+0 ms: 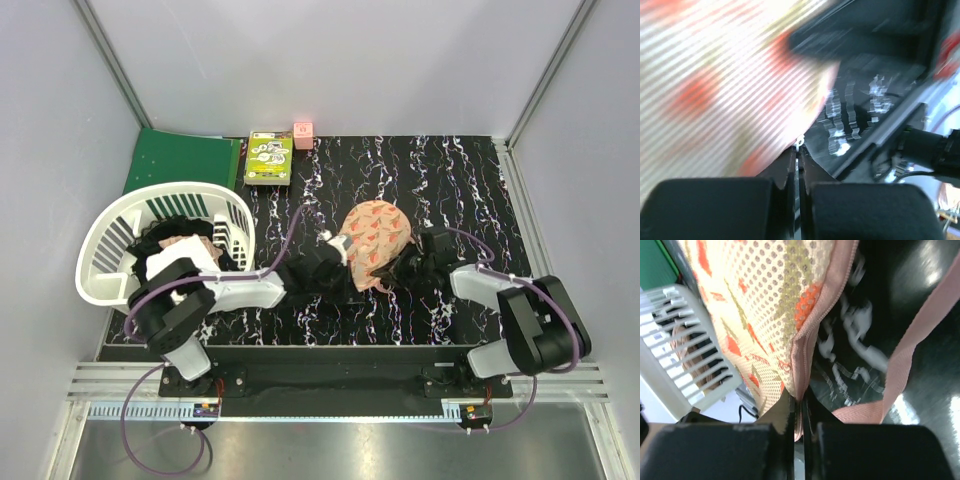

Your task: Place the bra in the laundry bag and zip it closed

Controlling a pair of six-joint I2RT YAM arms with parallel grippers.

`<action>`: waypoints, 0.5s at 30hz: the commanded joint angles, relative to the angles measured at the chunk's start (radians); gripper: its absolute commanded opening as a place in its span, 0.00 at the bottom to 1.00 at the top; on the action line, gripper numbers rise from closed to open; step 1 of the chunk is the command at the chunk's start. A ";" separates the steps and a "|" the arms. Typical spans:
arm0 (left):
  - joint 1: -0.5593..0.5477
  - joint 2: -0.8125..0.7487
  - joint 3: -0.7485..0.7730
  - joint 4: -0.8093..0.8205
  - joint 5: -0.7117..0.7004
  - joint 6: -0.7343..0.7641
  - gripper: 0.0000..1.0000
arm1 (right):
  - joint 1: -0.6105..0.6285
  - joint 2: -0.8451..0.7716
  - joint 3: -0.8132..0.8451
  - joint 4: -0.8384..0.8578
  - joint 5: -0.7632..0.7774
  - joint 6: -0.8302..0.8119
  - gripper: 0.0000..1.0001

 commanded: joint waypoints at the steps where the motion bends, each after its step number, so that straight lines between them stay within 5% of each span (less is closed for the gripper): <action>1: 0.103 -0.114 -0.129 -0.024 0.020 0.066 0.00 | -0.104 0.135 0.107 0.044 -0.132 -0.169 0.00; 6: 0.138 -0.132 -0.114 -0.106 0.020 0.157 0.00 | -0.116 0.281 0.213 0.018 -0.276 -0.286 0.01; 9: 0.118 -0.096 -0.070 -0.074 0.059 0.128 0.00 | -0.064 0.304 0.304 -0.070 -0.221 -0.320 0.27; 10: 0.109 -0.083 -0.055 -0.061 0.062 0.118 0.00 | -0.041 0.295 0.324 -0.142 -0.182 -0.335 0.48; 11: 0.094 -0.071 -0.041 -0.055 0.065 0.108 0.00 | -0.008 0.284 0.340 -0.240 -0.089 -0.346 0.59; 15: 0.054 -0.011 0.051 -0.026 0.061 0.054 0.00 | 0.007 0.118 0.265 -0.333 0.082 -0.312 0.83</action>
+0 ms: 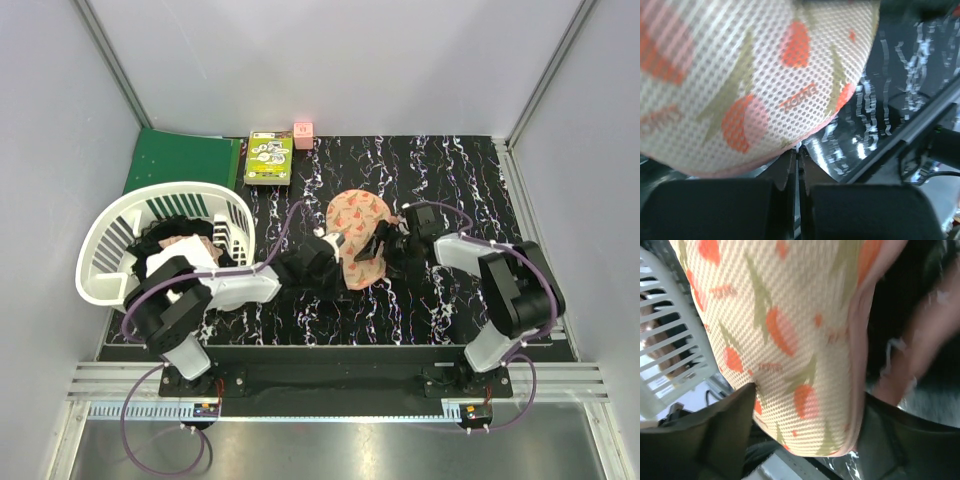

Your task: Place the bra in the laundry bag and zip it closed

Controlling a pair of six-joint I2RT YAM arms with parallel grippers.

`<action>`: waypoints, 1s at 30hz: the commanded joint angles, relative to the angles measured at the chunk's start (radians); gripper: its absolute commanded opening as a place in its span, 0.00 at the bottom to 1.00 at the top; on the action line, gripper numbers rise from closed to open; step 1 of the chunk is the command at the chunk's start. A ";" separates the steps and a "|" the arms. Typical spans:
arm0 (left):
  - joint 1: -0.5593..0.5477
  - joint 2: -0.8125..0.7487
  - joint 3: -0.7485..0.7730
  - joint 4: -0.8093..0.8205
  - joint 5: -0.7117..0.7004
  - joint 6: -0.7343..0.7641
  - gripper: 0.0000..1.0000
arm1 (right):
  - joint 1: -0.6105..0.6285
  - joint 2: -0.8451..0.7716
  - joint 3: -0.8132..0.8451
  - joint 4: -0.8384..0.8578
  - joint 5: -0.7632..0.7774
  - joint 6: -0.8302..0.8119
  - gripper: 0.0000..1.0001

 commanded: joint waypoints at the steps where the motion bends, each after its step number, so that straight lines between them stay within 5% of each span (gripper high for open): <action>1: -0.042 0.057 0.122 0.068 0.026 -0.043 0.00 | 0.024 -0.209 -0.065 -0.186 0.246 -0.014 0.87; 9: -0.068 0.123 0.167 0.103 0.043 -0.094 0.00 | 0.023 -0.602 -0.180 -0.356 0.458 0.016 1.00; 15: -0.086 0.130 0.173 0.131 0.052 -0.119 0.00 | 0.023 -0.680 -0.277 -0.304 0.362 0.142 1.00; 22: -0.098 0.123 0.159 0.126 0.046 -0.114 0.00 | 0.024 -0.837 -0.259 -0.354 0.542 0.077 1.00; 30: -0.100 0.129 0.150 0.134 0.052 -0.122 0.00 | 0.024 -0.858 -0.129 -0.609 0.721 -0.046 1.00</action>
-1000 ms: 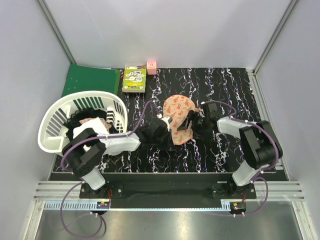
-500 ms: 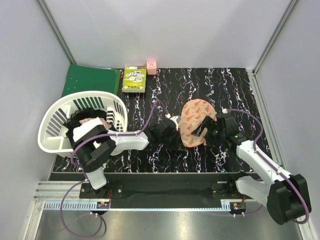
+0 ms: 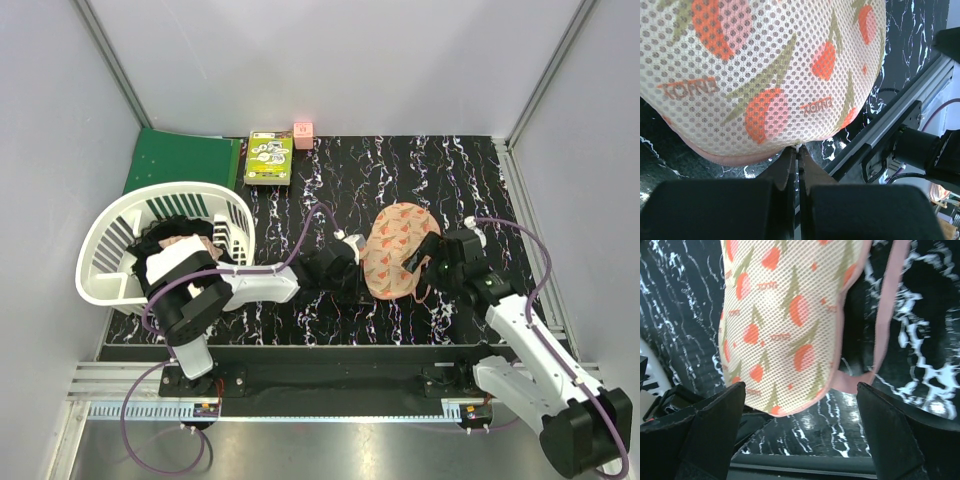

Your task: Place the bra in the laundry bag and zip it closed

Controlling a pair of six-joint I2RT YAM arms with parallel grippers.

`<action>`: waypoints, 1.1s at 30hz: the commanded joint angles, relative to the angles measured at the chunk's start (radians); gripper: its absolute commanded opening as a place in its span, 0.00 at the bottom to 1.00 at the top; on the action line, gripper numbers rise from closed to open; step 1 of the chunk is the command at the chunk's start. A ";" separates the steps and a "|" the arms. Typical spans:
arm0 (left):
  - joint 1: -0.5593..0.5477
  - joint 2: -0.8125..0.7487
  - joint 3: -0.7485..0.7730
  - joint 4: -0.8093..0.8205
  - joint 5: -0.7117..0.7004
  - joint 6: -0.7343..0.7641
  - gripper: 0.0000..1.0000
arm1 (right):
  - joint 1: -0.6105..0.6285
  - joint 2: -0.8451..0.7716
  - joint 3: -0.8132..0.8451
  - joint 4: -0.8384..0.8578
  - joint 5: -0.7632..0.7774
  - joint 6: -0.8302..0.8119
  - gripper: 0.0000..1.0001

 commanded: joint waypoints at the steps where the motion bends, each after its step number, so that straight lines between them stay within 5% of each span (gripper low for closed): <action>1: -0.004 0.002 0.022 0.070 0.027 -0.015 0.00 | 0.003 -0.066 0.054 -0.139 0.085 -0.050 1.00; 8: -0.023 0.007 0.038 0.077 0.042 -0.021 0.00 | 0.002 -0.195 -0.289 0.198 -0.287 0.282 0.96; 22: -0.056 -0.019 0.006 0.100 0.041 -0.044 0.00 | 0.003 -0.027 -0.451 0.625 -0.272 0.452 0.71; 28: -0.056 -0.036 -0.030 0.076 0.013 -0.017 0.00 | 0.000 0.044 -0.409 0.648 -0.212 0.417 0.38; 31: -0.049 -0.074 -0.076 0.044 -0.025 0.017 0.00 | -0.007 0.061 -0.374 0.648 -0.241 0.365 0.07; 33: -0.030 -0.116 -0.130 0.013 -0.050 0.032 0.00 | -0.016 0.084 -0.360 0.650 -0.283 0.319 0.00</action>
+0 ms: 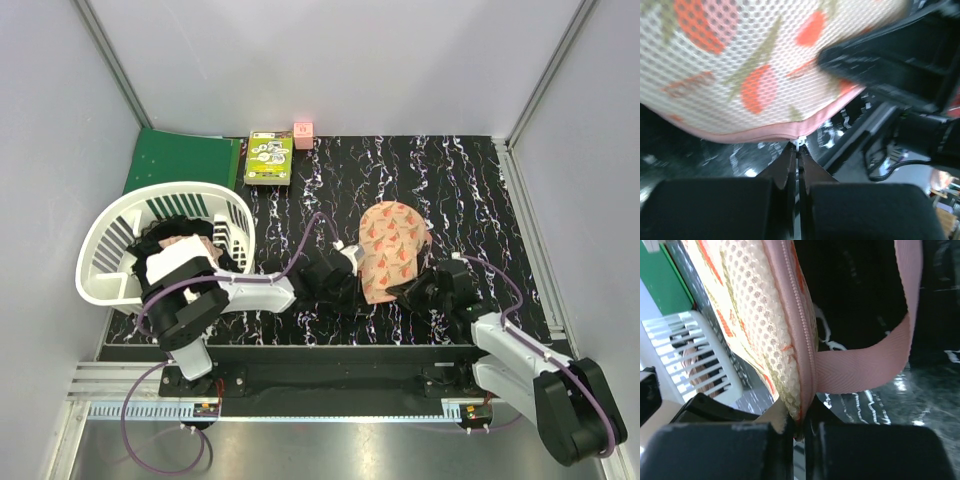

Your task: Place the bra in the laundry bag and zip it closed

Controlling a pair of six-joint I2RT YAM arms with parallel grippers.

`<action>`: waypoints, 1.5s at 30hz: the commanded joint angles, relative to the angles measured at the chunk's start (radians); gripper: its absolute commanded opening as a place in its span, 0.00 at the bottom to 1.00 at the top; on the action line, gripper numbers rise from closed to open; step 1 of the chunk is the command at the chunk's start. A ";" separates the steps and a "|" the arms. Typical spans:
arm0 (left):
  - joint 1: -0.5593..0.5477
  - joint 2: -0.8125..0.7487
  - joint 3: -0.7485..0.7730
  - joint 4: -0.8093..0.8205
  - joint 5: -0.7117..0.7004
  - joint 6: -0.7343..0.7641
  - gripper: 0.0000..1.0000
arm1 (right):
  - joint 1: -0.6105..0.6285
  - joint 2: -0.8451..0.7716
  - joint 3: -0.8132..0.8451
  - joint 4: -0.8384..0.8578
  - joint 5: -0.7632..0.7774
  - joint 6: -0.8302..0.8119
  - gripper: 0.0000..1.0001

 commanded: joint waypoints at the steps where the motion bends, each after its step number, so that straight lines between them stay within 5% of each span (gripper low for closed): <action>1: 0.029 -0.113 -0.095 -0.038 -0.055 0.064 0.00 | -0.035 0.055 0.084 0.060 -0.029 -0.105 0.00; 9: 0.187 -0.249 -0.241 -0.101 -0.069 0.156 0.00 | -0.173 0.176 0.167 0.067 -0.276 -0.261 0.00; 22: 0.241 -0.260 -0.102 -0.244 -0.072 0.379 0.00 | -0.221 0.464 0.319 0.074 -0.477 -0.423 0.00; 24: 0.241 -0.265 -0.108 -0.222 0.008 0.368 0.00 | -0.222 0.487 0.321 0.069 -0.472 -0.421 0.32; 27: 0.239 -0.248 -0.138 -0.083 0.140 0.263 0.00 | -0.203 0.482 0.301 0.075 -0.469 -0.358 0.62; 30: 0.229 -0.182 -0.134 0.069 0.208 0.162 0.00 | -0.161 0.390 0.250 0.068 -0.399 -0.269 0.78; 37: 0.170 -0.085 -0.066 0.118 0.208 0.101 0.00 | -0.008 0.133 0.114 0.072 -0.195 0.002 0.85; 45: 0.134 -0.080 -0.029 0.126 0.205 0.071 0.00 | -0.003 0.063 0.083 0.041 -0.086 0.041 0.79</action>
